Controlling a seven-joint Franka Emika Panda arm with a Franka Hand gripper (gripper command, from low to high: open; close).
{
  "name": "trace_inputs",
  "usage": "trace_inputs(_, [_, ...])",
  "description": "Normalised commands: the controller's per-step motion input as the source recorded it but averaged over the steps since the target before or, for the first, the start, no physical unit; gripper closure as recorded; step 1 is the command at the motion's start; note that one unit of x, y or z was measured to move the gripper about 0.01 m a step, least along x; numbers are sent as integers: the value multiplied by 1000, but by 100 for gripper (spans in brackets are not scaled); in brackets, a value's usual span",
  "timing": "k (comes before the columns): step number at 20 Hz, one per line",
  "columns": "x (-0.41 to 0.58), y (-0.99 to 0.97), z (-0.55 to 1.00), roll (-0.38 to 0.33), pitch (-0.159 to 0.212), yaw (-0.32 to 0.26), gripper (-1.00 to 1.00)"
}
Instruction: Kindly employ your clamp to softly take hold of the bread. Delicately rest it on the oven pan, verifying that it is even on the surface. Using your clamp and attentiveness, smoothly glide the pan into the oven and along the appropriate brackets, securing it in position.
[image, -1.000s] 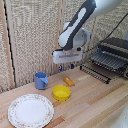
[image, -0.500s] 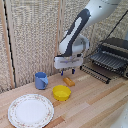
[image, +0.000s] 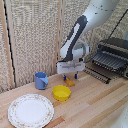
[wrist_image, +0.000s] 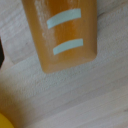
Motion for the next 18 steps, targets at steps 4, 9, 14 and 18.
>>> trace_inputs(4, [337, -229, -51, 0, 25, 137, -100])
trace_inputs(9, [346, -223, -49, 1, 3, 157, 100])
trace_inputs(14, [210, -290, -67, 11, 0, 142, 100])
trace_inputs(18, [4, -215, -138, 1, 0, 85, 100])
